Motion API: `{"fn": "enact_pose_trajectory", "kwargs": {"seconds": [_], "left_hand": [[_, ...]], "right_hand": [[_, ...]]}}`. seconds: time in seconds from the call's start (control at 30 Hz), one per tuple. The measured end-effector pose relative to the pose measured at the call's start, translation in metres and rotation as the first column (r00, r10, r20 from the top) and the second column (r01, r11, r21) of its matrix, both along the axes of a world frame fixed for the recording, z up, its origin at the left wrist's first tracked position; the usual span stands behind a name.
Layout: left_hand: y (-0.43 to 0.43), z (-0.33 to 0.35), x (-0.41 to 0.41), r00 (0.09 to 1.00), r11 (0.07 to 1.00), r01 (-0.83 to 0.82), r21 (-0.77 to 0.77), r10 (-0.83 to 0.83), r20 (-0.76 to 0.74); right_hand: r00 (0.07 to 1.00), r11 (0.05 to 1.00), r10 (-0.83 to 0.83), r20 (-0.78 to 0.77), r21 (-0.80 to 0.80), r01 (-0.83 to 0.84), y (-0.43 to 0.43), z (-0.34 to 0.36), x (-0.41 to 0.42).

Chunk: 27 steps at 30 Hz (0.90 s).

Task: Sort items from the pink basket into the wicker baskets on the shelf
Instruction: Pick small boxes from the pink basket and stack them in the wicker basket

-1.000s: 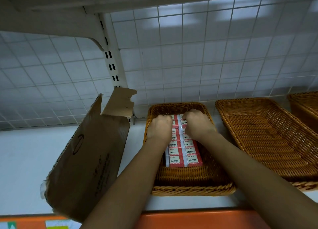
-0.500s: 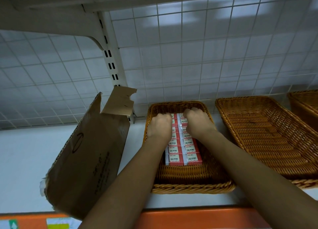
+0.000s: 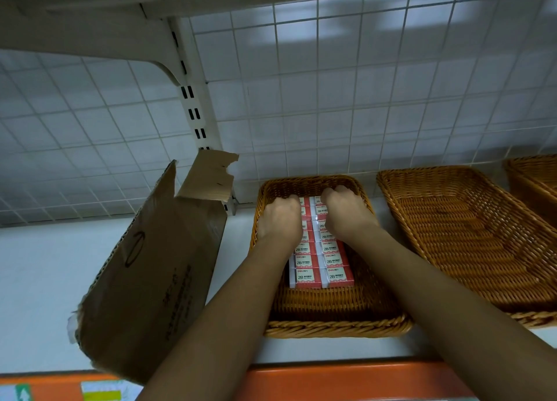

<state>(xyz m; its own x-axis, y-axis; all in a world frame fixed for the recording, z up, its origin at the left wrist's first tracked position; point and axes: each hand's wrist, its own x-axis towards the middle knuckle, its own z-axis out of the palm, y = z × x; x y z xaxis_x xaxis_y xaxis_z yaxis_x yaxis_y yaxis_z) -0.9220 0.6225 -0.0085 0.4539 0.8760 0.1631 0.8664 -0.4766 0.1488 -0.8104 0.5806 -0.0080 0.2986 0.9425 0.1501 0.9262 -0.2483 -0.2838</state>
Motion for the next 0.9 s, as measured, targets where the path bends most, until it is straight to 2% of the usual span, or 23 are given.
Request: {"fn": "enact_pose_trajectory", "kwargs": {"seconds": [0.57, 0.9], "left_hand": [[0.0017, -0.0011, -0.0010, 1.000, 1.000, 0.019, 0.021, -0.019, 0.012], [-0.0022, 0.0050, -0.0014, 0.998, 0.999, 0.047, 0.016, -0.046, -0.030]], "right_hand": [[1.000, 1.000, 0.003, 0.018, 0.008, -0.003, 0.0035, -0.0034, 0.0030], [0.999, 1.000, 0.010, 0.051, -0.009, -0.009, 0.0041, -0.0034, 0.0011]]}}
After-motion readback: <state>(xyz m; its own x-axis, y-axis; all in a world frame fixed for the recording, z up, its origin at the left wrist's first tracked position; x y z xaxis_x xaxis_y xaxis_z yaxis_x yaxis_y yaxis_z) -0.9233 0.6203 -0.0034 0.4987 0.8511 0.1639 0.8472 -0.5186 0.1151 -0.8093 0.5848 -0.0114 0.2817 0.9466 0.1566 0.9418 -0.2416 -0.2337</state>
